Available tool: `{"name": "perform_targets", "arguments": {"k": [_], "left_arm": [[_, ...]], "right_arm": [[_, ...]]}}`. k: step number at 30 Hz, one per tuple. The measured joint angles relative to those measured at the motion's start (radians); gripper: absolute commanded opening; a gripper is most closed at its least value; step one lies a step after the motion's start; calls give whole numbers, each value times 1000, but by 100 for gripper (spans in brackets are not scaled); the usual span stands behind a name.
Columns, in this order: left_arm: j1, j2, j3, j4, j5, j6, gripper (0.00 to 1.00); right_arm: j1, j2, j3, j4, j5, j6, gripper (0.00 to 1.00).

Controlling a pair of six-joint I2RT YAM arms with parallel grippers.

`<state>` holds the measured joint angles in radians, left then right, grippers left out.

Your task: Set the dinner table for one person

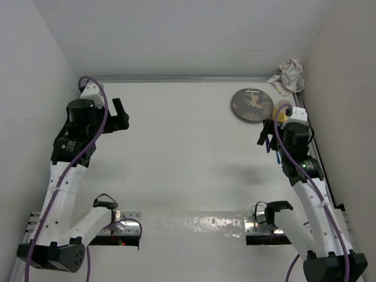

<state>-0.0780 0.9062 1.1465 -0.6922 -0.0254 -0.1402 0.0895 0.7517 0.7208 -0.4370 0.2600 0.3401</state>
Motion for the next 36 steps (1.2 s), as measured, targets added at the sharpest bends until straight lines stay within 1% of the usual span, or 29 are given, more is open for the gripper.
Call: {"name": "perform_targets", "arguments": {"k": [7,9,12,14,17,22,25,27,31,36], "left_arm": [[0,16,0,0,-21,-26,100],[0,20,0,0,-22,-30,100],[0,29,-2,7,-14,-39,100],[0,38,-2,17,-7,-47,100],[0,57,-2,26,11,-55,100],[0,92,-2,58,32,-60,100],[0,115,-2,74,38,-59,100],[0,126,-5,88,37,-59,100],[0,106,-61,162,37,-66,100],[0,88,-149,226,43,-85,100]], "right_arm": [[0,41,2,30,2,-7,99],[0,71,19,41,13,-9,97],[0,163,84,77,63,-27,94],[0,254,152,113,108,-43,91],[-26,430,305,166,156,-61,88],[-153,706,516,280,156,-44,83],[-206,881,634,311,165,-37,79],[-219,999,703,355,175,-37,76],[-221,1226,823,429,179,-42,75],[-229,1452,938,516,178,-52,74]]}}
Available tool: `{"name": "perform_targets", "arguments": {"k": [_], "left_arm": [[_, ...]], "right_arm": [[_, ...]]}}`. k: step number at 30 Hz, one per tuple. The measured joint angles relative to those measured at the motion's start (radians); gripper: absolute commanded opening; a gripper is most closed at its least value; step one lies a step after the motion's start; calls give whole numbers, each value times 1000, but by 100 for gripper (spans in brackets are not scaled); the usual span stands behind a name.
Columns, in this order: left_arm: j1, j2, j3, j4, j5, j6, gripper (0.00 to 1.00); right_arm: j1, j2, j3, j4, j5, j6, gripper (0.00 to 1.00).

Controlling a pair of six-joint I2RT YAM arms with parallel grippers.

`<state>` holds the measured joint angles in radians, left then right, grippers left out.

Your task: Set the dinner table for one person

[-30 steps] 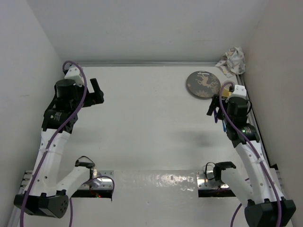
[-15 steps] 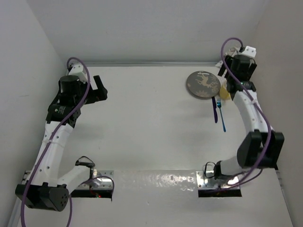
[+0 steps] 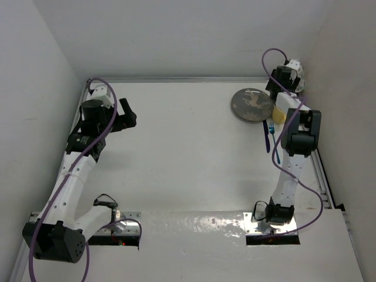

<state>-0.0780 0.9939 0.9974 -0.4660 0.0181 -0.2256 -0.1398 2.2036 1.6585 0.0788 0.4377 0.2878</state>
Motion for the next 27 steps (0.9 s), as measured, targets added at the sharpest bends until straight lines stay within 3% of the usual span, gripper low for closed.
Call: {"name": "perform_targets", "arguments": {"k": [13,21,27], "left_arm": [[0,-31,-97,66,20,-50,100],[0,-37,-98,72,20,-74,100],[0,-37,-98,69,21,-94,100]], "right_arm": [[-60,318,333,130,-5,16,74],[-80,432,427,149,-24,46,73],[-92,485,443,166,-46,55,59]]}}
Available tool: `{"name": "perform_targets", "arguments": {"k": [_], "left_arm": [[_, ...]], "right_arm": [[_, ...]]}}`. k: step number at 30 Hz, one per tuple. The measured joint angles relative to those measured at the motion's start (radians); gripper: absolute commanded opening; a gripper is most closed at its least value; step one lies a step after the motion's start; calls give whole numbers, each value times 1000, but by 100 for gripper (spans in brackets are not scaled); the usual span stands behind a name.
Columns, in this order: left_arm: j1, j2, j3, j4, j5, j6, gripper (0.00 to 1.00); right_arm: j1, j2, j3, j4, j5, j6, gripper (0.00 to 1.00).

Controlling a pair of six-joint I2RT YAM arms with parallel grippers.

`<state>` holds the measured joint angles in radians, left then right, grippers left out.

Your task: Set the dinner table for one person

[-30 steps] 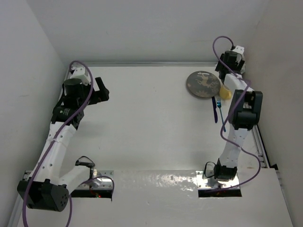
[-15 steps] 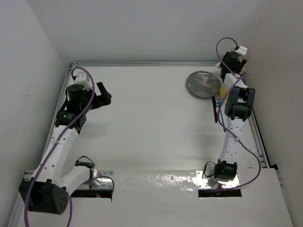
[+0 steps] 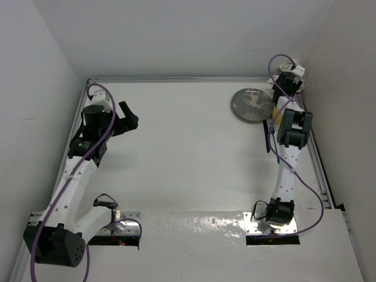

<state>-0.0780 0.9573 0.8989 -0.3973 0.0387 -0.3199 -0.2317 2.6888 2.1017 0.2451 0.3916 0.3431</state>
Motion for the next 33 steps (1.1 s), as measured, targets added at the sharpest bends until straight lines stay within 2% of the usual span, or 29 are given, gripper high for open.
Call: {"name": "perform_targets", "arguments": {"k": [1,2,4,5,8,19,25,33], "left_arm": [[0,0,0,0,0,-3,100],[0,0,0,-2,0,-6,100],[0,0,0,-2,2,-14,99],[0,1,0,-2,3,-20,99],[0,3,0,-2,8,-30,99],[0,4,-10,0,21,-47,97],[0,0,-18,3,29,-49,97],[0,-16,-31,5,30,-49,97]], "right_arm": [[-2,6,4,3,-2,1,55],[-4,13,10,7,-6,4,44],[-9,24,21,16,-11,8,31],[-11,29,29,19,-14,14,20],[-15,45,53,39,-27,15,0],[-18,47,42,115,-127,18,0],[-18,-18,-25,138,-203,35,0],[-18,-64,-23,166,-229,51,0]]}}
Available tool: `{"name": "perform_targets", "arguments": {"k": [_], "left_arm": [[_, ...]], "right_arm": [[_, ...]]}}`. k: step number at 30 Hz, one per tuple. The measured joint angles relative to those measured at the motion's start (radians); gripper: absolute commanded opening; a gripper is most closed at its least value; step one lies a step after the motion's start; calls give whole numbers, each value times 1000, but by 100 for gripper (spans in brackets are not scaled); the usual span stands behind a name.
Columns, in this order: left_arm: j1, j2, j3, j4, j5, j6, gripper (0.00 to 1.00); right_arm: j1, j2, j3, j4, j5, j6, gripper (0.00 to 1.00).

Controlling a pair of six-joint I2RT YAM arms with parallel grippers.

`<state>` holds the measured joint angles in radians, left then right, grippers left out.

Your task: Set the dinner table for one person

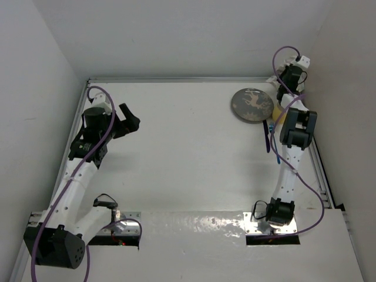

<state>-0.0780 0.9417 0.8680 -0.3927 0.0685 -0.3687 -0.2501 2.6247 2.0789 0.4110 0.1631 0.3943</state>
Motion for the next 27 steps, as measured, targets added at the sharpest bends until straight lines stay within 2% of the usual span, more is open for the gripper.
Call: {"name": "perform_targets", "arguments": {"k": [10,13,27], "left_arm": [[0,0,-1,0,8,0,95],[0,0,-1,0,11,0,95],[0,-11,-12,8,34,22,94]], "right_arm": [[-3,-24,-61,1,-39,2,0],[-2,-67,-110,5,-67,3,0],[85,-319,-108,-3,-282,-18,0]]}}
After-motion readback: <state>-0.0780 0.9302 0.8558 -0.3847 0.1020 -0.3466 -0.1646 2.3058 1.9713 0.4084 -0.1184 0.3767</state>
